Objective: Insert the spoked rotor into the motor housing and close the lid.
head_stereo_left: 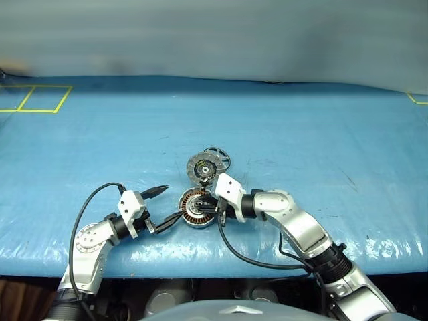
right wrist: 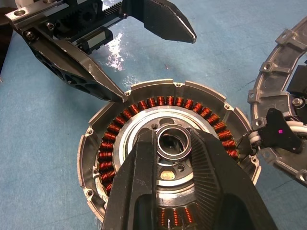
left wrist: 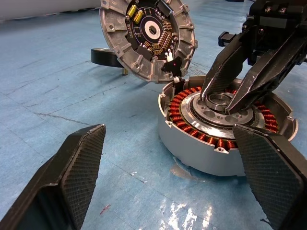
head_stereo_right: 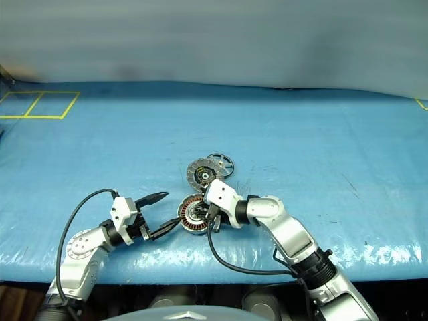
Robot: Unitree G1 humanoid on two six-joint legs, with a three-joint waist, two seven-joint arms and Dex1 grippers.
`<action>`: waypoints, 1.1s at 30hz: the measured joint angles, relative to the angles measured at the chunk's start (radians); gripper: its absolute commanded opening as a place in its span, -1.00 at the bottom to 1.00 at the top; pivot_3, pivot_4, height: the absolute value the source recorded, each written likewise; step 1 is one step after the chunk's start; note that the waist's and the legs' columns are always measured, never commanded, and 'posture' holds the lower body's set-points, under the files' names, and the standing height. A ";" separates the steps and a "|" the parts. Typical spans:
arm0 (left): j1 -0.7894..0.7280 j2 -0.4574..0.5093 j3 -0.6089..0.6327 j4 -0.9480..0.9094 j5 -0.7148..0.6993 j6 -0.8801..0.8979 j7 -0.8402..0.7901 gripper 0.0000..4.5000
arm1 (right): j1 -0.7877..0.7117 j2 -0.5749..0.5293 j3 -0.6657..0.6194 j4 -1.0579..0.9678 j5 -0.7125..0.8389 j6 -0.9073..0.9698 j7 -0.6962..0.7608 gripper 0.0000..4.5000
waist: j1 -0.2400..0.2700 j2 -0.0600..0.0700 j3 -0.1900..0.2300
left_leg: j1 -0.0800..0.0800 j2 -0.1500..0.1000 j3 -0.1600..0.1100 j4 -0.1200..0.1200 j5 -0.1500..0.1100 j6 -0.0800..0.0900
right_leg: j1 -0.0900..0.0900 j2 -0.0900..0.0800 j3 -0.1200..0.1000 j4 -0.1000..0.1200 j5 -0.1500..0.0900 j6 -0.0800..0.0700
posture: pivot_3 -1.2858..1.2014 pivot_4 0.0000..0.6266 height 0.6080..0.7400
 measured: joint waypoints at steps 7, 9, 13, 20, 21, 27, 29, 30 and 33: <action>0.000 0.000 0.000 0.001 0.000 -0.001 0.000 1.00 | 0.002 -0.003 0.000 -0.006 -0.004 0.000 0.003 -0.71 | 0.000 0.000 0.000 | 0.000 0.000 0.000 0.000 0.000 0.000 | 0.000 0.000 0.000 0.000 0.000 0.000 | 0.03 -0.52 1.00; 0.000 0.000 0.000 0.001 0.000 -0.001 0.000 1.00 | 0.003 -0.004 0.000 -0.009 -0.004 0.000 0.003 -0.71 | 0.000 0.000 0.000 | 0.000 0.000 0.000 0.000 0.000 0.000 | 0.000 0.000 0.000 0.000 0.000 0.000 | 0.03 -0.52 1.00; 0.000 0.000 0.000 0.001 0.000 -0.002 0.000 1.00 | 0.008 -0.006 0.004 -0.020 -0.004 0.003 0.009 -0.71 | 0.000 0.000 0.000 | 0.000 0.000 0.000 0.000 0.000 0.000 | 0.000 0.000 0.000 0.000 0.000 0.000 | 0.03 -0.52 1.00; 0.000 0.000 0.001 0.001 -0.001 -0.002 0.000 1.00 | 0.012 -0.007 0.006 -0.023 -0.006 0.004 0.011 -0.71 | 0.000 0.000 0.000 | 0.000 0.000 0.000 0.000 0.000 0.000 | 0.000 0.000 0.000 0.000 0.000 0.000 | 0.03 -0.52 1.00; 0.000 0.000 0.001 0.001 -0.001 -0.002 0.001 1.00 | 0.012 -0.006 0.006 -0.023 -0.008 0.004 0.011 -0.71 | 0.000 0.000 0.000 | 0.000 0.000 0.000 0.000 0.000 0.000 | 0.000 0.000 0.000 0.000 0.000 0.000 | 0.03 -0.52 1.00; 0.000 0.000 0.001 0.001 0.000 -0.002 0.001 1.00 | 0.012 -0.003 0.006 -0.023 -0.016 0.003 0.010 -0.71 | 0.000 0.000 0.000 | 0.000 0.000 0.000 0.000 0.000 0.000 | 0.000 0.000 0.000 0.000 0.000 0.000 | 0.03 -0.52 1.00; 0.000 0.000 0.001 0.001 0.000 -0.002 0.001 1.00 | 0.011 -0.002 0.006 -0.023 -0.017 0.003 0.010 -0.71 | 0.000 0.000 0.000 | 0.000 0.000 0.000 0.000 0.000 0.000 | 0.000 0.000 0.000 0.000 0.000 0.000 | 0.03 -0.52 1.00; 0.000 0.000 0.001 0.001 -0.001 -0.002 0.001 1.00 | 0.012 -0.002 0.005 -0.023 -0.018 0.003 0.010 -0.71 | 0.000 0.000 0.000 | 0.000 0.000 0.000 0.000 0.000 0.000 | 0.000 0.000 0.000 0.000 0.000 0.000 | 0.03 -0.52 1.00; 0.000 0.000 0.001 0.001 -0.001 -0.002 0.001 1.00 | 0.012 -0.002 0.005 -0.023 -0.019 0.003 0.009 -0.71 | 0.000 0.000 0.000 | 0.000 0.000 0.000 0.000 0.000 0.000 | 0.000 0.000 0.000 0.000 0.000 0.000 | 0.03 -0.52 1.00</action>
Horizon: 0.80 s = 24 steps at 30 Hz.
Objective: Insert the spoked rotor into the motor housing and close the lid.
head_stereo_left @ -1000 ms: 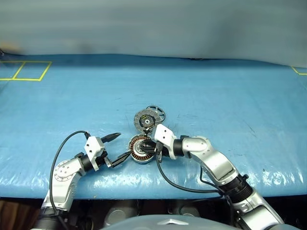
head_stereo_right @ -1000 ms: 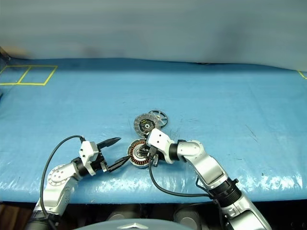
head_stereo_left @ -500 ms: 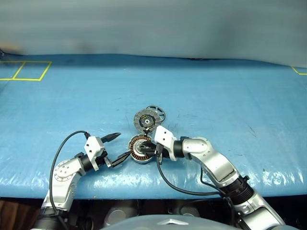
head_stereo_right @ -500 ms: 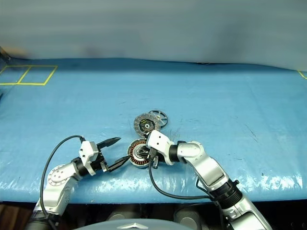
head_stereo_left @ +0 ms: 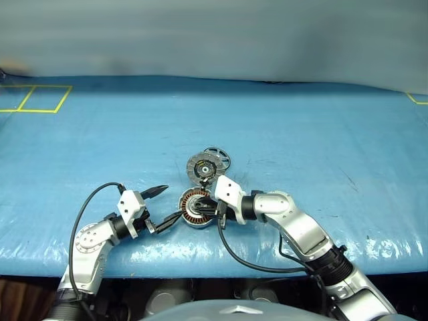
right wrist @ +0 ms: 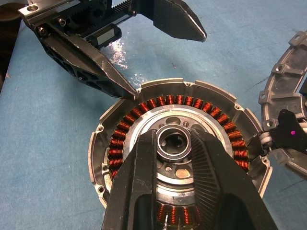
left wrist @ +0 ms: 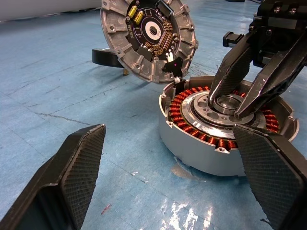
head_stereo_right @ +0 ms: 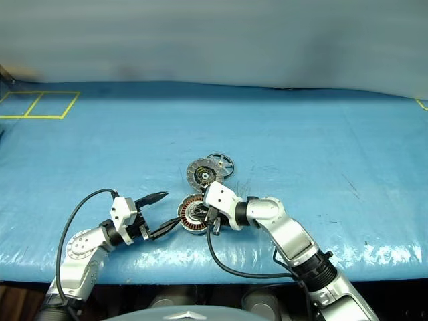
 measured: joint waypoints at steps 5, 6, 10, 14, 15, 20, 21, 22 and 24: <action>0.000 0.000 0.000 0.000 0.000 0.000 0.000 1.00 | 0.000 0.001 0.000 0.000 -0.001 0.000 -0.003 -0.71 | 0.000 0.000 0.000 | 0.000 0.000 0.000 0.000 0.000 0.000 | 0.000 0.000 0.000 0.000 0.000 0.000 | 0.03 -0.52 1.00; 0.000 0.000 0.000 0.000 0.000 0.000 0.000 1.00 | 0.000 0.003 -0.001 0.001 -0.001 0.000 -0.005 -0.71 | 0.000 0.000 0.000 | 0.000 0.000 0.000 0.000 0.000 0.000 | 0.000 0.000 0.000 0.000 0.000 0.000 | 0.03 -0.52 1.00; 0.000 -0.001 0.000 0.000 0.000 0.000 0.000 1.00 | 0.000 0.003 -0.003 0.002 -0.002 -0.001 -0.006 -0.71 | 0.000 0.000 0.000 | 0.000 0.000 0.000 0.000 0.000 0.000 | 0.000 0.000 0.000 0.000 0.000 0.000 | 0.03 -0.52 1.00; 0.000 -0.002 0.000 0.000 0.000 0.000 0.000 1.00 | 0.000 0.003 -0.003 0.003 -0.002 -0.002 -0.006 -0.71 | 0.000 0.000 0.000 | 0.000 0.000 0.000 0.000 0.000 0.000 | 0.000 0.000 0.000 0.000 0.000 0.000 | 0.03 -0.52 1.00; 0.000 -0.002 0.000 0.000 0.000 0.000 0.000 1.00 | 0.000 0.003 -0.003 0.003 -0.002 -0.002 -0.006 -0.71 | 0.000 0.000 0.000 | 0.000 0.000 0.000 0.000 0.000 0.000 | 0.000 0.000 0.000 0.000 0.000 0.000 | 0.03 -0.52 1.00; 0.000 -0.002 0.000 0.000 0.000 0.000 0.000 1.00 | 0.000 0.003 -0.003 0.005 -0.002 -0.004 -0.006 -0.71 | 0.000 0.000 0.000 | 0.000 0.000 0.000 0.000 0.000 0.000 | 0.000 0.000 0.000 0.000 0.000 0.000 | 0.03 -0.52 1.00; 0.000 -0.002 0.000 0.000 0.000 0.000 0.000 1.00 | 0.000 0.003 -0.003 0.005 -0.002 -0.004 -0.006 -0.71 | 0.000 0.000 0.000 | 0.000 0.000 0.000 0.000 0.000 0.000 | 0.000 0.000 0.000 0.000 0.000 0.000 | 0.03 -0.52 1.00; 0.000 -0.002 0.000 0.000 0.000 0.000 0.000 1.00 | 0.000 0.003 -0.003 0.005 -0.002 -0.004 -0.006 -0.71 | 0.000 0.000 0.000 | 0.000 0.000 0.000 0.000 0.000 0.000 | 0.000 0.000 0.000 0.000 0.000 0.000 | 0.03 -0.52 1.00; 0.000 -0.003 0.000 0.001 0.000 0.000 0.000 1.00 | 0.000 0.003 -0.003 0.005 -0.002 -0.004 -0.006 -0.71 | 0.000 0.000 0.000 | 0.000 0.000 0.000 0.000 0.000 0.000 | 0.000 0.000 0.000 0.000 0.000 0.000 | 0.03 -0.52 1.00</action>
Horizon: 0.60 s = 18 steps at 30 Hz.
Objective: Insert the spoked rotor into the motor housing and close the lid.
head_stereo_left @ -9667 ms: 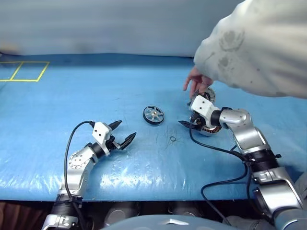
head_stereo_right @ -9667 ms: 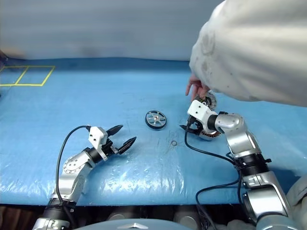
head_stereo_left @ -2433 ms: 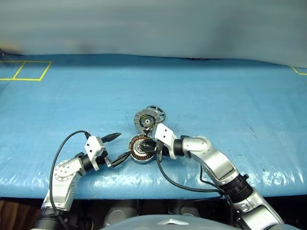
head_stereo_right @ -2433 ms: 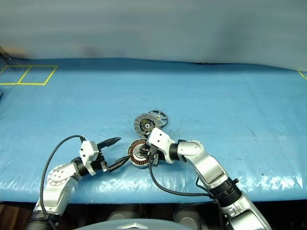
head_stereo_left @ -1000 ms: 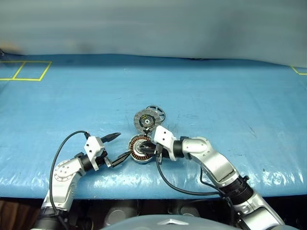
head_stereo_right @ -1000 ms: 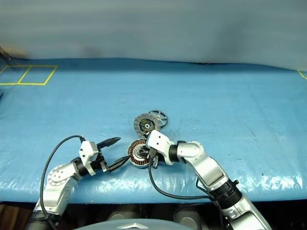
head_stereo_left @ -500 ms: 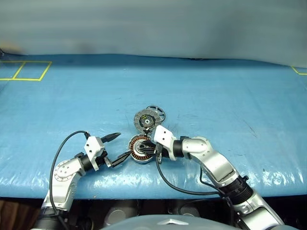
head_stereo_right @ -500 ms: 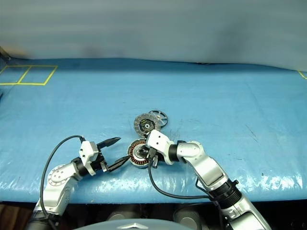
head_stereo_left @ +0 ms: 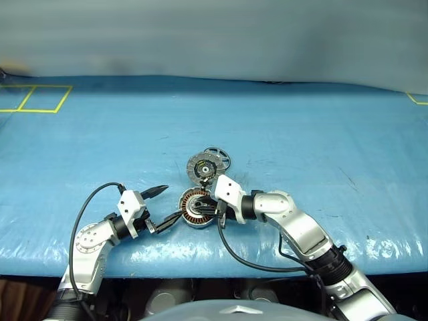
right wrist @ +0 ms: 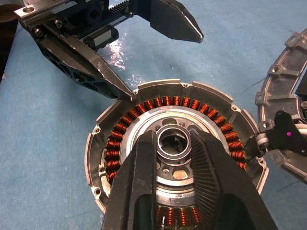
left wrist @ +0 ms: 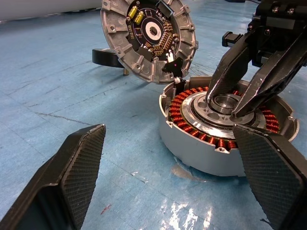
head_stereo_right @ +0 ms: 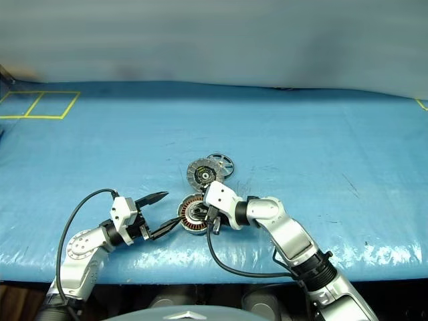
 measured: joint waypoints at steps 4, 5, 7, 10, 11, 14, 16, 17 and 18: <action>0.000 -0.001 0.000 0.001 0.000 0.000 0.000 1.00 | 0.000 -0.001 -0.001 0.000 0.000 0.000 0.001 -0.36 | 0.000 0.000 0.000 | 0.000 0.000 0.000 0.000 0.000 0.000 | 0.000 0.000 0.000 0.000 0.000 0.000 | 0.03 -0.52 1.00; 0.000 -0.001 0.000 0.001 0.000 0.000 0.000 1.00 | 0.000 -0.002 -0.001 0.000 0.000 0.000 0.001 -0.25 | 0.000 0.000 0.000 | 0.000 0.000 0.000 0.000 0.000 0.000 | 0.000 0.000 0.000 0.000 0.000 0.000 | 0.03 -0.52 1.00; 0.000 -0.001 0.000 0.001 0.000 0.000 0.000 1.00 | 0.000 -0.006 -0.002 0.001 -0.001 -0.005 0.002 0.04 | 0.000 0.000 0.000 | 0.000 0.000 0.000 0.000 0.000 0.000 | 0.000 0.000 0.000 0.000 0.000 0.000 | 0.03 -0.52 1.00; 0.000 -0.001 0.000 0.001 0.000 0.000 0.000 1.00 | 0.001 -0.006 -0.002 0.005 -0.002 -0.012 0.000 0.31 | 0.001 0.000 0.000 | 0.000 0.000 0.000 0.000 0.000 0.000 | 0.000 0.000 0.000 0.000 0.000 0.000 | 0.03 -0.52 1.00; 0.000 -0.001 0.000 0.001 0.000 0.000 0.000 1.00 | 0.002 -0.005 -0.002 0.005 -0.001 -0.013 0.001 0.31 | 0.001 0.000 0.000 | 0.000 0.000 0.000 0.000 0.000 0.000 | 0.000 0.000 0.000 0.000 0.000 0.000 | 0.03 -0.52 1.00; 0.000 -0.001 0.000 0.001 0.000 0.000 0.000 1.00 | 0.003 -0.002 -0.004 0.004 0.005 -0.012 0.003 0.31 | 0.001 0.000 0.000 | 0.000 0.000 0.000 0.000 0.000 0.000 | 0.000 0.000 0.000 0.000 0.000 0.000 | 0.03 -0.52 1.00; 0.000 -0.001 0.000 0.001 0.000 0.000 0.001 1.00 | 0.004 0.003 -0.010 0.004 0.018 -0.012 0.008 0.31 | 0.001 0.000 0.000 | 0.000 0.000 0.000 0.000 0.000 0.000 | 0.000 0.000 0.000 0.000 0.000 0.000 | 0.03 -0.52 1.00; 0.000 -0.001 0.000 0.001 0.000 0.000 0.001 1.00 | 0.004 0.004 -0.011 0.003 0.022 -0.011 0.009 0.31 | 0.001 0.000 0.000 | 0.000 0.000 0.000 0.000 0.000 0.000 | 0.000 0.000 0.000 0.000 0.000 0.000 | 0.03 -0.52 1.00; 0.000 -0.001 0.000 0.001 0.000 0.000 0.001 1.00 | 0.004 0.007 -0.014 0.003 0.026 -0.011 0.009 0.31 | 0.001 0.000 0.000 | 0.000 0.000 0.000 0.000 0.000 0.000 | 0.000 0.000 0.000 0.000 0.000 0.000 | 0.03 -0.52 1.00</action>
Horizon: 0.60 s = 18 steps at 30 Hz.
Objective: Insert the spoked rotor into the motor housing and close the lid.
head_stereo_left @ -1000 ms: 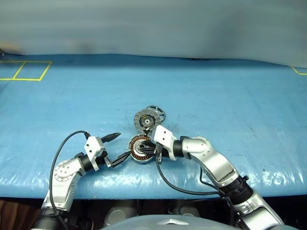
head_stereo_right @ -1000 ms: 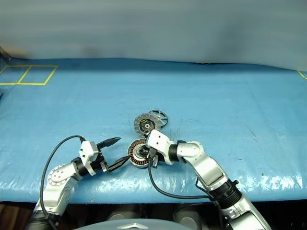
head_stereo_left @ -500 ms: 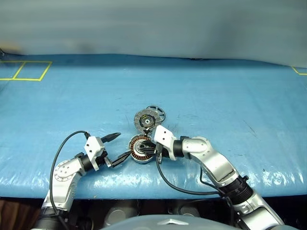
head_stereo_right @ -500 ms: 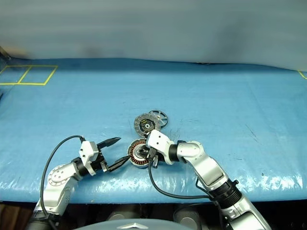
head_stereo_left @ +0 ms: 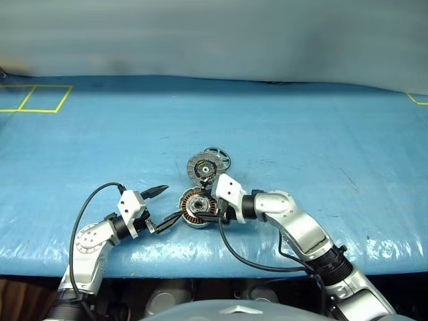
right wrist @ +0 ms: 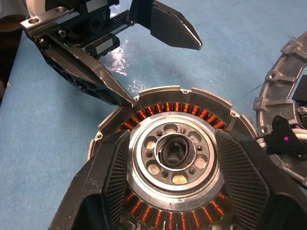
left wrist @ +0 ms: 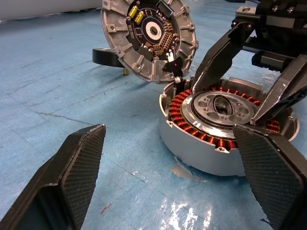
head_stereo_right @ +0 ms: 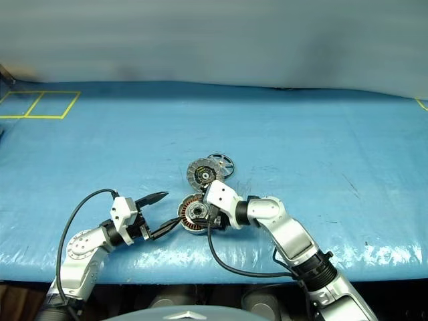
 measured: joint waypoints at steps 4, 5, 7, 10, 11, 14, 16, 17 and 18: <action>0.000 0.000 0.000 0.000 0.000 0.000 0.000 1.00 | 0.002 0.015 -0.020 0.000 0.023 0.002 -0.003 0.14 | 0.000 0.000 0.000 | 0.000 0.000 0.000 0.000 0.000 0.000 | 0.000 0.000 0.000 0.000 0.000 0.000 | 0.03 -0.52 1.00; 0.000 0.000 0.000 0.000 0.000 0.000 0.000 1.00 | 0.002 0.016 -0.024 0.000 0.026 0.003 -0.005 0.06 | 0.000 0.000 0.000 | 0.000 0.000 0.000 0.000 0.000 0.000 | 0.000 0.000 0.000 0.000 0.000 0.000 | 0.03 -0.52 1.00; 0.000 0.000 0.000 0.000 0.000 0.000 0.000 1.00 | 0.002 0.015 -0.026 0.000 0.027 0.004 -0.009 -0.22 | 0.000 0.000 0.000 | 0.000 0.000 0.000 0.000 0.000 0.000 | 0.000 0.000 0.000 0.000 0.000 0.000 | 0.03 -0.52 1.00; 0.000 -0.001 0.000 0.000 0.000 0.000 0.000 1.00 | 0.002 0.012 -0.026 0.004 0.019 0.004 -0.018 -0.65 | 0.000 0.000 0.000 | 0.000 0.000 0.000 0.000 0.000 0.000 | 0.000 0.000 0.000 0.000 0.000 0.000 | 0.03 -0.52 1.00; 0.000 -0.001 0.000 0.000 0.000 0.000 0.001 1.00 | 0.002 0.010 -0.026 0.007 0.015 0.004 -0.020 -0.80 | 0.000 0.000 0.000 | 0.000 0.000 0.000 0.000 0.000 0.000 | 0.000 0.000 0.000 0.000 0.000 0.000 | 0.03 -0.52 1.00; 0.000 -0.001 0.000 0.000 0.000 0.000 0.002 1.00 | 0.002 0.008 -0.025 0.012 0.013 0.005 -0.022 -0.98 | 0.000 0.000 0.000 | 0.000 0.000 0.000 0.000 0.000 0.000 | 0.000 0.000 0.000 0.000 0.000 0.000 | 0.03 -0.52 1.00; 0.000 -0.001 0.000 0.000 0.000 0.000 0.003 1.00 | 0.002 0.009 -0.025 0.012 0.013 0.005 -0.022 -0.98 | 0.000 0.000 0.000 | 0.000 0.000 0.000 0.000 0.000 0.000 | 0.000 0.000 0.000 0.000 0.000 0.000 | 0.03 -0.52 1.00; 0.000 -0.001 0.000 0.000 0.000 0.000 0.003 1.00 | 0.002 0.009 -0.025 0.012 0.013 0.007 -0.022 -0.98 | 0.000 0.000 0.000 | 0.000 0.000 0.000 0.000 0.000 0.000 | 0.000 0.000 0.000 0.000 0.000 0.000 | 0.03 -0.52 1.00; 0.000 -0.001 0.000 0.000 0.001 0.000 0.003 1.00 | 0.002 0.010 -0.024 0.012 0.013 0.009 -0.022 -0.98 | 0.000 0.000 0.000 | 0.000 0.000 0.000 0.000 0.000 0.000 | 0.000 0.000 0.000 0.000 0.000 0.000 | 0.03 -0.52 1.00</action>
